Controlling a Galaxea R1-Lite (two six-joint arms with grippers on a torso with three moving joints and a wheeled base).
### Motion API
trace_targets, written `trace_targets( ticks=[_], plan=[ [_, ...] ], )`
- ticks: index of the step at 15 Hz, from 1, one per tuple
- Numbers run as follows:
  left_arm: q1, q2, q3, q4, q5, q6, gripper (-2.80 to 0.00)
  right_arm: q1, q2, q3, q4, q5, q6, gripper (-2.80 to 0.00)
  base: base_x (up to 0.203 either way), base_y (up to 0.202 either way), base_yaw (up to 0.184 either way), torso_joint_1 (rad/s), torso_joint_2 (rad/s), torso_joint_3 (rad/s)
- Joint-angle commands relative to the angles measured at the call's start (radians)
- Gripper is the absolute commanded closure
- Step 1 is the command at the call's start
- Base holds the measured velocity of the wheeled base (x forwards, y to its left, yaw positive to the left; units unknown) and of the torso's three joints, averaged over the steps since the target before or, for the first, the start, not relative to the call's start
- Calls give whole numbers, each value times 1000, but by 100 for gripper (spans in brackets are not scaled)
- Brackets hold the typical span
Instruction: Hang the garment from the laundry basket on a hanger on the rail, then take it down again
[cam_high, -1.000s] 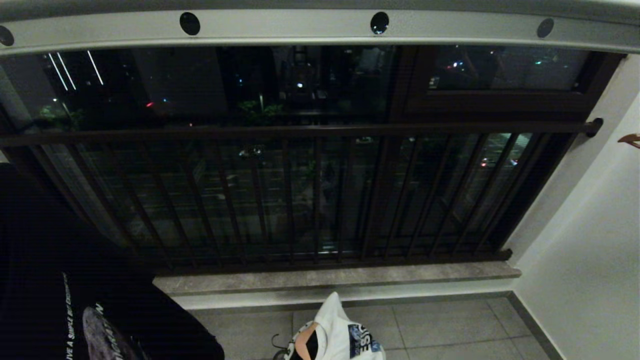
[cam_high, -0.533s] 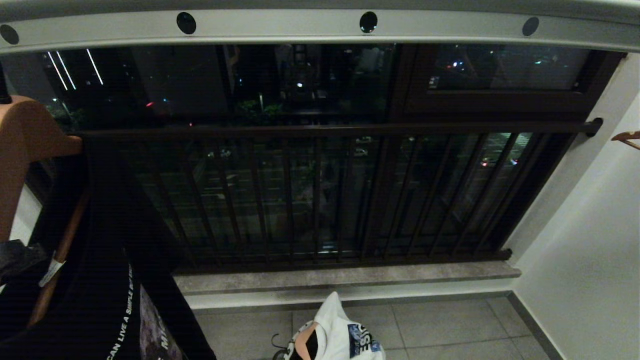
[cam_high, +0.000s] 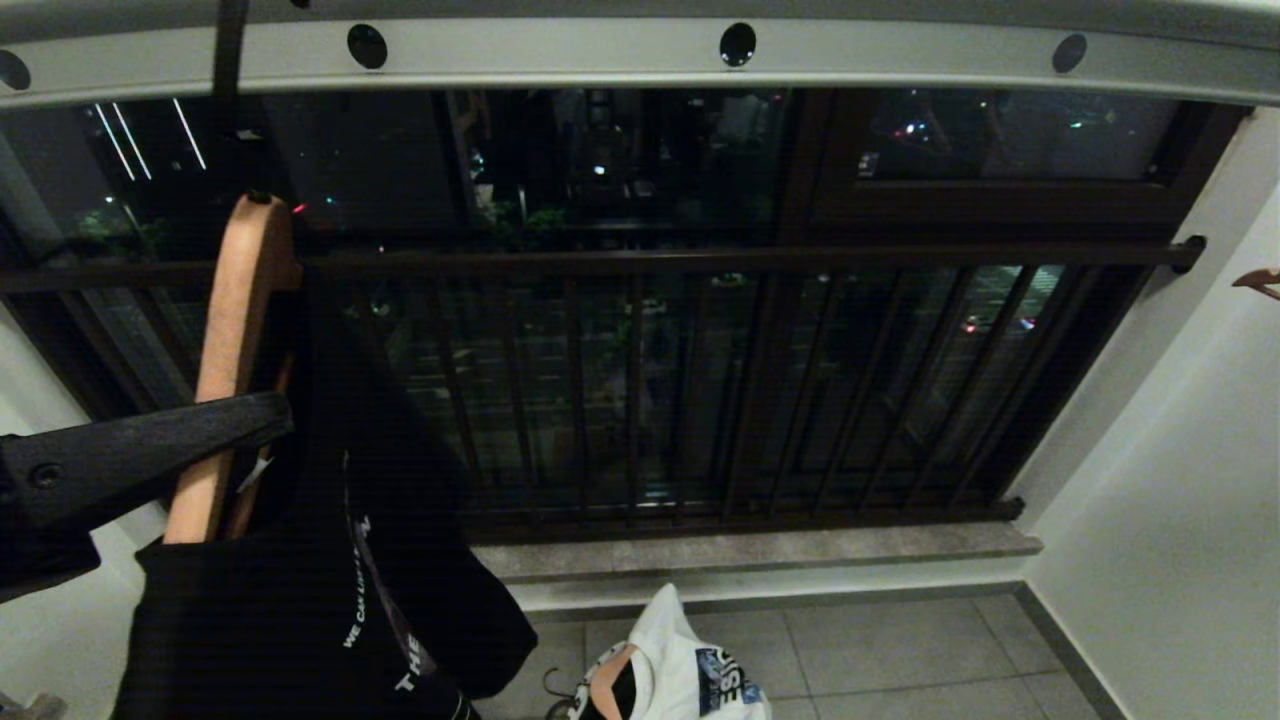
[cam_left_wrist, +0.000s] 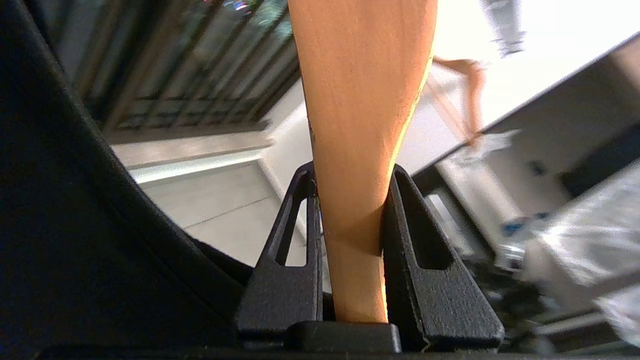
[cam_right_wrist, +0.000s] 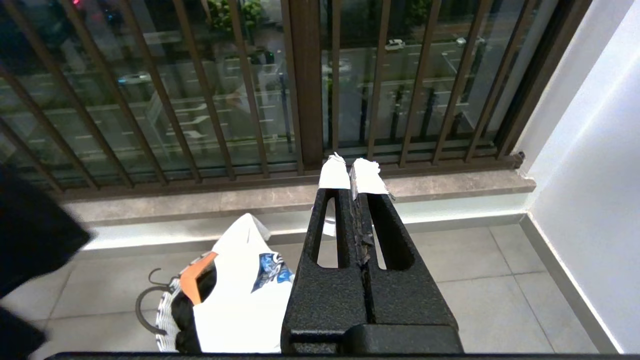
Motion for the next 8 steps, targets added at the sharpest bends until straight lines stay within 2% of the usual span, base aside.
trace_targets(
  ticks=[1,5,8],
  plan=[
    [32,62,-1,-6,-2,11,0,0,1,0,0,0,0,0,0,0,0,0,0,0],
    [110,74,72,-174,-11,-23,0,0,1,0,0,0,0,0,0,0,0,0,0,0],
    [110,71,78,-178,-32,-25,0,0,1,0,0,0,0,0,0,0,0,0,0,0]
  ],
)
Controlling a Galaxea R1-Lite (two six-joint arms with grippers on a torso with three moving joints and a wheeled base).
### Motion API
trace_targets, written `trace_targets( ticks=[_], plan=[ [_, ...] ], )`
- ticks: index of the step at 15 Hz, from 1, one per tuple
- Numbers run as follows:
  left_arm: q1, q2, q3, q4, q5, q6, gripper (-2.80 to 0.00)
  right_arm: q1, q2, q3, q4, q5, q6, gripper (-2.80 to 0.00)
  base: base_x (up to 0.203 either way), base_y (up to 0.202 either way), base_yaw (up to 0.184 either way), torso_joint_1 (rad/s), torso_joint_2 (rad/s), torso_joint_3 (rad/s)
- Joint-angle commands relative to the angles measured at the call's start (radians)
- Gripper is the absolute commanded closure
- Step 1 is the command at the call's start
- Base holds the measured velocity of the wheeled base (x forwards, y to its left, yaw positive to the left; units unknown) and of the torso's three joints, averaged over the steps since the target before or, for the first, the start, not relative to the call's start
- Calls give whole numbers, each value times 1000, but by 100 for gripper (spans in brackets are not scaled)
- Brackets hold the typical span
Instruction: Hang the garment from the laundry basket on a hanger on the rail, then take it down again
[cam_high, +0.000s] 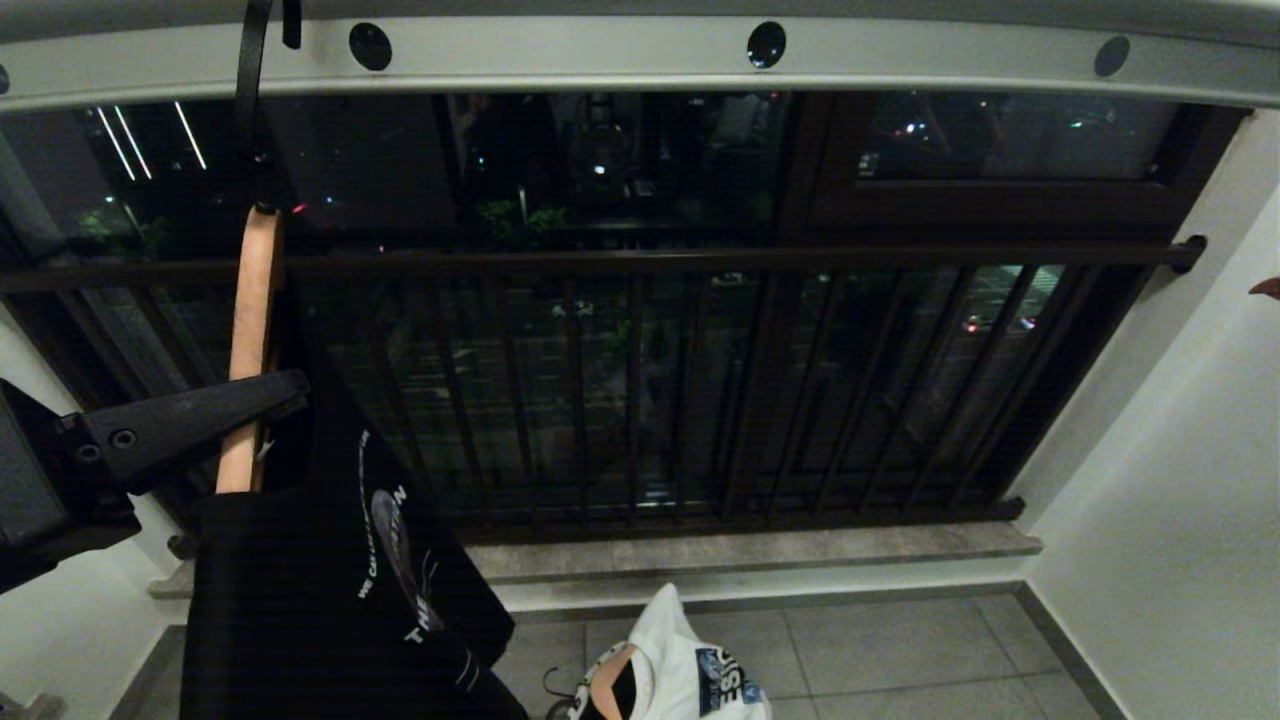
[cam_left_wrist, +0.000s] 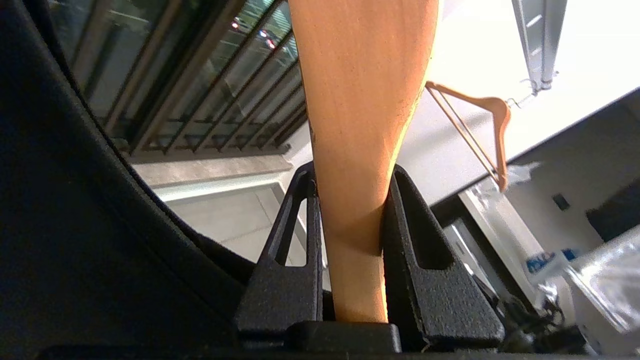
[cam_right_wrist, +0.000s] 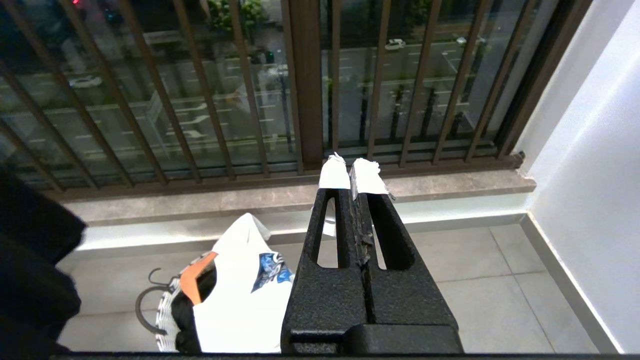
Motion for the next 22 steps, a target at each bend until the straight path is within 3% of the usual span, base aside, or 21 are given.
trace_targets(
  ticks=[1,7,15,19,22],
  plan=[
    [2,-7,7,-3,-10,-5,0,0,0,0,0,0,1,0,0,0,0,0,0,0],
    [0,46,5,-41,-95,-2,0,0,1,0,0,0,1,0,0,0,0,0,0,0],
    [5,201,-17,-178,-96,1,0,0,1,0,0,0,1,0,0,0,0,0,0,0],
    [53,279,-23,-275,-99,0,0,0,1,0,0,0,1,0,0,0,0,0,0,0],
    [68,289,-50,-281,-100,-2,0,0,1,0,0,0,1,0,0,0,0,0,0,0]
  ],
)
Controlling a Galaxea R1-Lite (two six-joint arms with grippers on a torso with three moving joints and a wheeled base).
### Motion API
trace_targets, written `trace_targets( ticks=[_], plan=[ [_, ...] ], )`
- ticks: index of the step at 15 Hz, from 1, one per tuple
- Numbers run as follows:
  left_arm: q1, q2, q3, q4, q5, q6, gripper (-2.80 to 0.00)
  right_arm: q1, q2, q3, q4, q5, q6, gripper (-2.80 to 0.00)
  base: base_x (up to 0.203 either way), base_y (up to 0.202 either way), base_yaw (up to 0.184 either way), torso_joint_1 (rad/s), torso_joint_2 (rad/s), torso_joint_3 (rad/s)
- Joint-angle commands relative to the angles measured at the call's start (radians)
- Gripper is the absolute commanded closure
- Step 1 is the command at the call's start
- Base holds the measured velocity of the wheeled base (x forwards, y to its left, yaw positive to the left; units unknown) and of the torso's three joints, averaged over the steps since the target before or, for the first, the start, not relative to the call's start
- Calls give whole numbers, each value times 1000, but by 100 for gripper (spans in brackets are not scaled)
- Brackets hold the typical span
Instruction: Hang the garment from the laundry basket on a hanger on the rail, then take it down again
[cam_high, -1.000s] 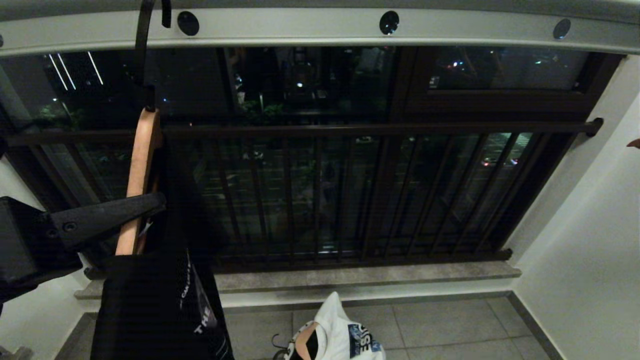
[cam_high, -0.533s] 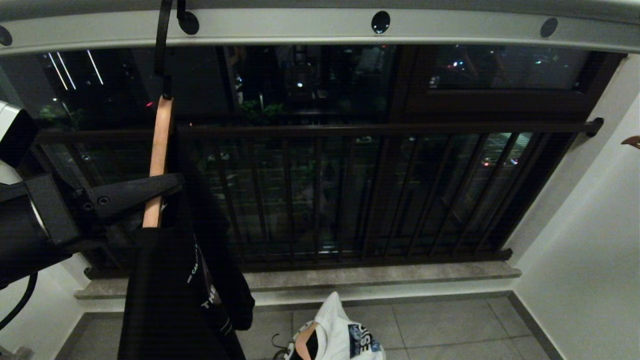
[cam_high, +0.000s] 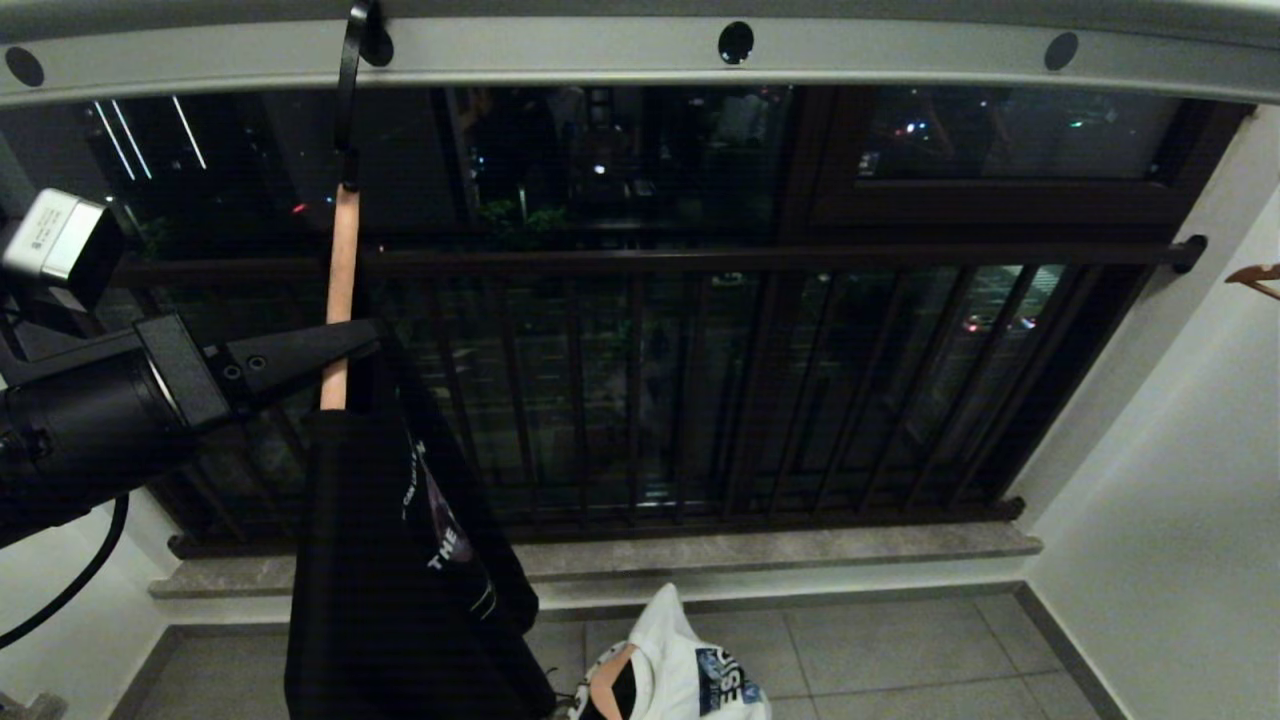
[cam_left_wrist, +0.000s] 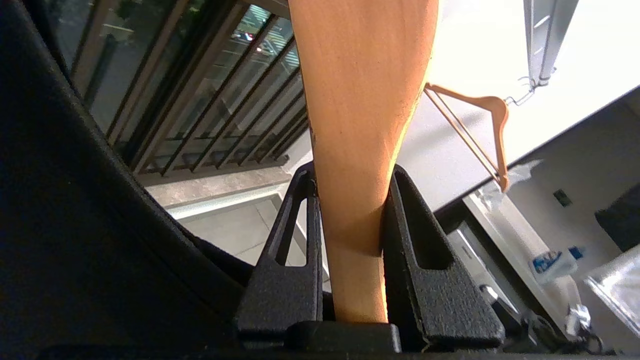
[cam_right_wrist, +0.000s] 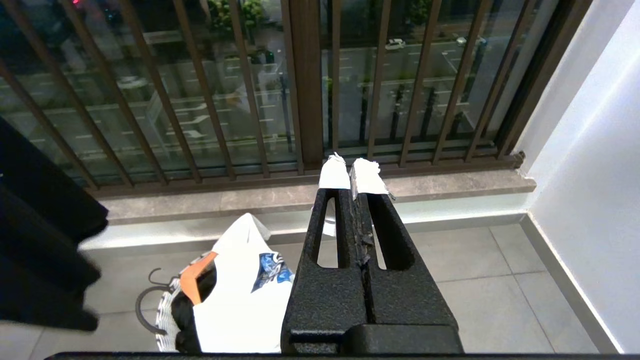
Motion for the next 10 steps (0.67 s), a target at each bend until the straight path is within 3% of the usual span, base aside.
trace_targets(
  ticks=[1,10],
  plan=[
    [6,26,-14,-5,-5,-4,0,0,1,0,-1,0,0,0,0,0,0,0,0,0],
    [63,107,-7,-22,-4,7,0,0,1,0,-1,0,0,0,0,0,0,0,0,0]
  ],
)
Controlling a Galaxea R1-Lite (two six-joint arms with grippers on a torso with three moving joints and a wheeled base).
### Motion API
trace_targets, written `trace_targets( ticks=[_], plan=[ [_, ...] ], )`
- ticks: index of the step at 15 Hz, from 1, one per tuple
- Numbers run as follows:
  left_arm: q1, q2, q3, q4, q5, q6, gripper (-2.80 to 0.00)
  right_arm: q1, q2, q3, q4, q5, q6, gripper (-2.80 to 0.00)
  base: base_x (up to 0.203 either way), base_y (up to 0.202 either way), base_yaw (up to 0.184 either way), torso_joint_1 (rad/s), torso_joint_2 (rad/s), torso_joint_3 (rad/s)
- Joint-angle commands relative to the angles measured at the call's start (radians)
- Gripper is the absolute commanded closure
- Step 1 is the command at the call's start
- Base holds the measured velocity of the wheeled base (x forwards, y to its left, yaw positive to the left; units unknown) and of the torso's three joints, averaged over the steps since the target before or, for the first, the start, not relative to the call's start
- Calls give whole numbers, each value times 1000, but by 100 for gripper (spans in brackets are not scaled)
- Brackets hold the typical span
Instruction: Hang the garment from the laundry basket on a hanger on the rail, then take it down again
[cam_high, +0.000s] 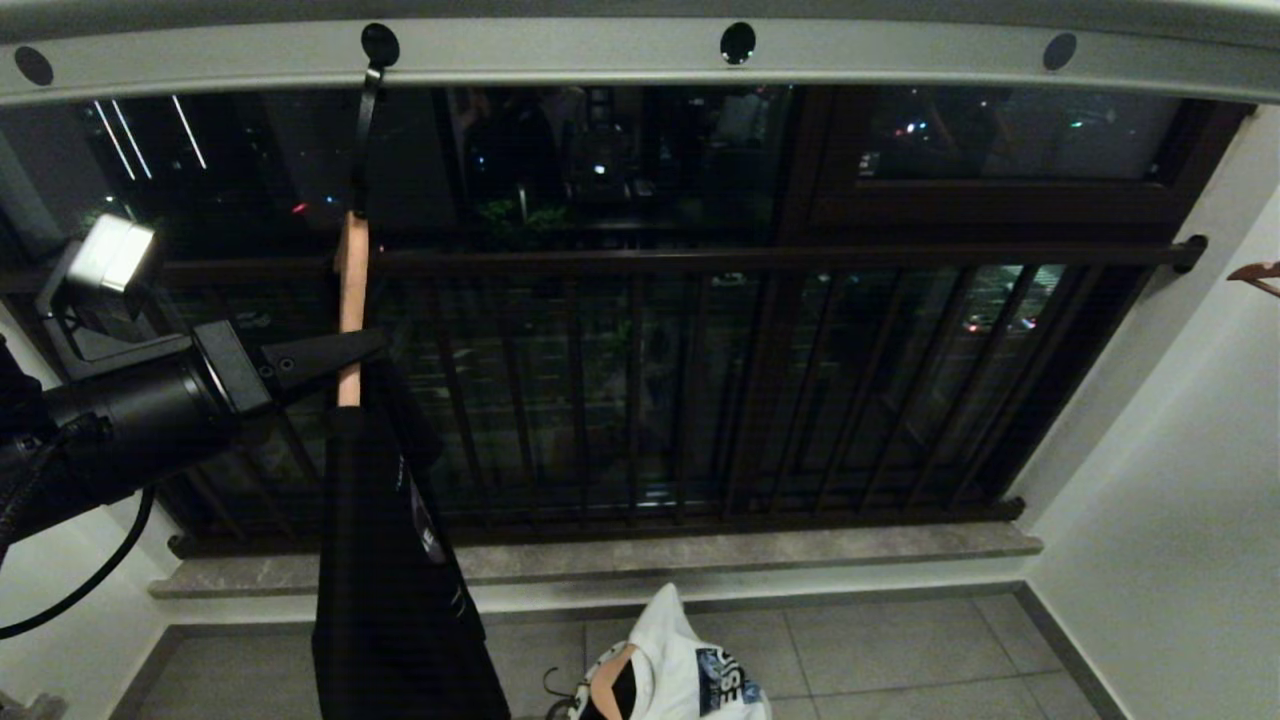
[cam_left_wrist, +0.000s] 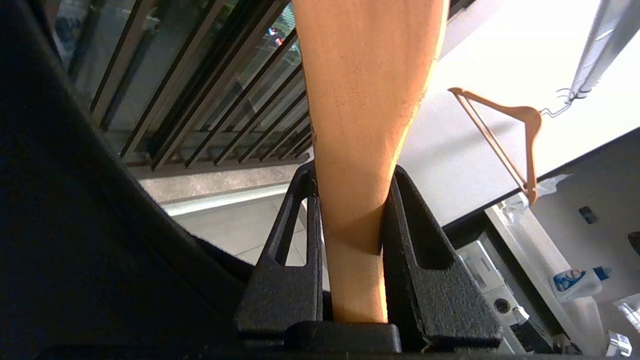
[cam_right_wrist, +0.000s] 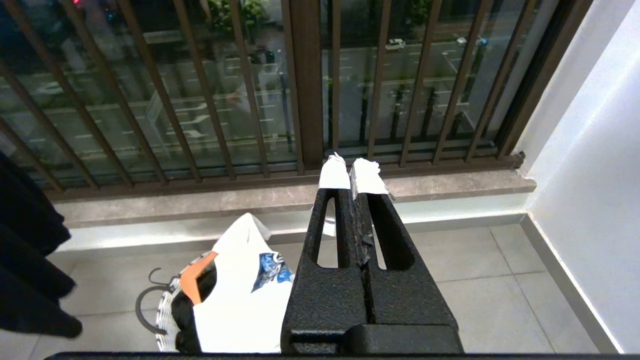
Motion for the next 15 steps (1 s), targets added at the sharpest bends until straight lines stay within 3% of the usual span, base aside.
trace_targets(
  ticks=[1,5,8,12,13,15],
  plan=[
    [5,3,14,-2,-2,-4,0,0,1,0,0,0,0,0,0,0,0,0,0,0],
    [5,-3,9,21,2,-10,0,0,1,0,0,0,0,0,0,0,0,0,0,0],
    [5,-7,-10,100,2,-7,0,0,1,0,0,0,0,0,0,0,0,0,0,0],
    [6,-26,-12,104,4,3,0,0,1,0,0,0,0,0,0,0,0,0,0,0],
    [6,-28,-12,105,2,3,-280,0,1,0,0,0,0,0,0,0,0,0,0,0],
    [8,-38,-11,107,2,2,-280,0,1,0,0,0,0,0,0,0,0,0,0,0]
  ],
)
